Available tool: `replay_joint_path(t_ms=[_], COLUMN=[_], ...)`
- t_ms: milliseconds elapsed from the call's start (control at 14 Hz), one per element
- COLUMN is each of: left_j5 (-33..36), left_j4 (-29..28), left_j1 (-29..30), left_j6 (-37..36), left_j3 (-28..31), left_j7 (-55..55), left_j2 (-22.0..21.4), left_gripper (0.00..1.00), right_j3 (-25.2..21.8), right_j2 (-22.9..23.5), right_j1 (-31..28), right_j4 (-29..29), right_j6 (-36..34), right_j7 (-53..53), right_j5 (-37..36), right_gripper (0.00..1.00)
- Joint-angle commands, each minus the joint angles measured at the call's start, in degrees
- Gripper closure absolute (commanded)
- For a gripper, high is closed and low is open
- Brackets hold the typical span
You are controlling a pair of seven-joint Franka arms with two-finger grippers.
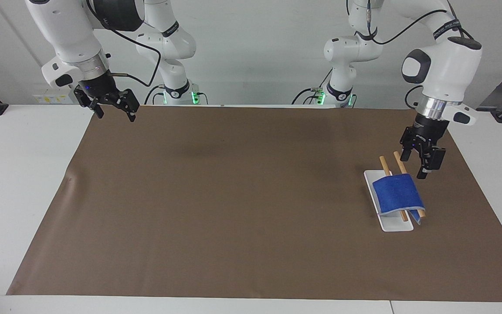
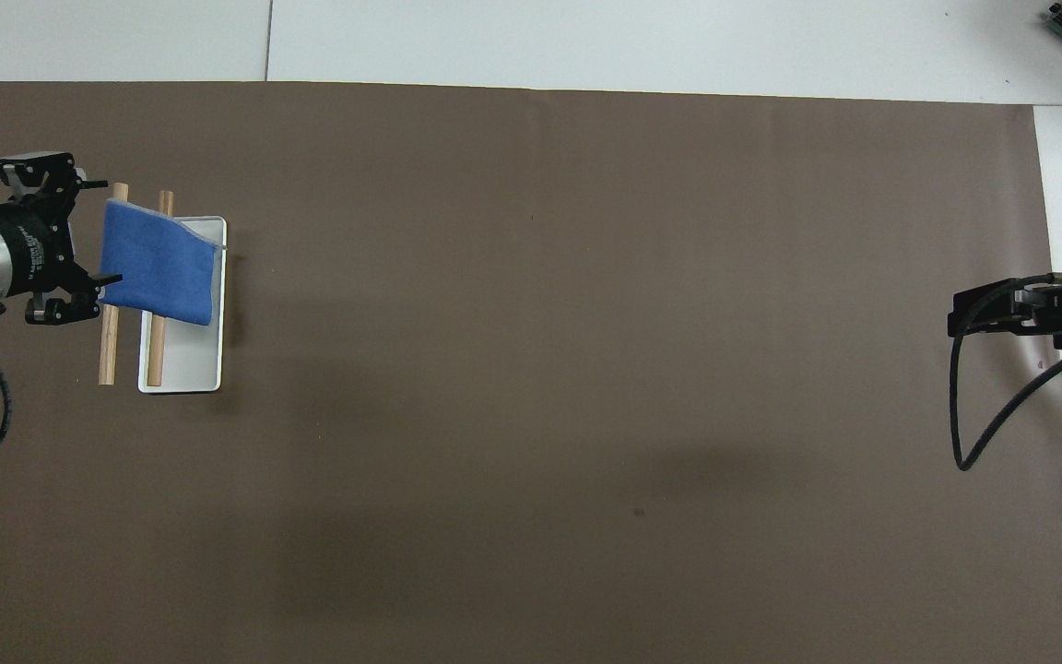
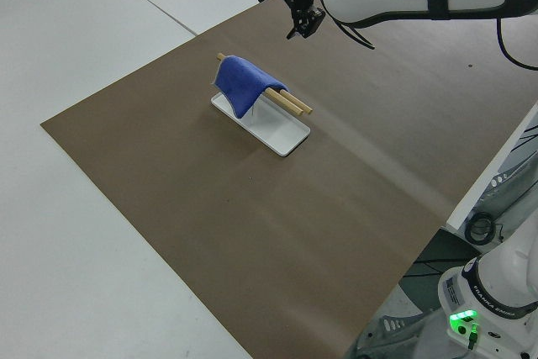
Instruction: Right arm passes towel to left arm to hang
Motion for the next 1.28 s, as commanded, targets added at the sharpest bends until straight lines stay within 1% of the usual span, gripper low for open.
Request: replay_joint_path(t_ms=[0, 142, 285, 641, 854, 925, 1068, 1210], left_j5=[1.3, 1.3, 1.3, 1.3, 1.3, 1.3, 1.3, 1.3], left_j4=[1.6, 2.4, 2.5, 4.2, 6.3, 8.1, 13.2, 16.5], left_j1=[-4.8, -7.2, -8.7, -8.0, -7.7, -7.4, -6.0, -4.6], left_j6=[-3.1, -5.0, -5.2, -5.7, -6.7, -9.1, -16.5, -21.8], left_j3=[1.0, 1.0, 0.9, 1.0, 1.4, 1.6, 1.6, 1.7], left_j7=[4.8, 9.4, 17.3, 41.8, 55.7, 59.9, 68.7, 73.9], left_j2=[-0.1, 0.0, 0.0, 0.3, -0.1, -0.1, 0.7, 0.8], left_gripper=[0.00, 0.00, 0.00, 0.00, 0.00, 0.00, 0.00, 0.00], right_j3=[0.4, 0.5, 0.4, 0.4, 0.4, 0.4, 0.4, 0.5], right_j2=[-1.2, -1.2, -1.2, -1.2, -1.2, -1.2, -1.2, -1.2], right_j1=[-0.9, -0.9, -0.9, -0.9, -0.9, -0.9, -0.9, -0.9], right_j4=[-1.4, -1.4, -1.4, -1.4, -1.4, -1.4, -1.4, -1.4], right_j6=[0.7, 0.7, 0.7, 0.7, 0.7, 0.7, 0.7, 0.7], right_j7=[-1.2, -1.2, -1.2, -1.2, -1.2, -1.2, -1.2, -1.2], right_j5=[0.1, 0.1, 0.1, 0.1, 0.1, 0.1, 0.1, 0.1], right_gripper=[0.00, 0.00, 0.00, 0.00, 0.00, 0.00, 0.00, 0.00])
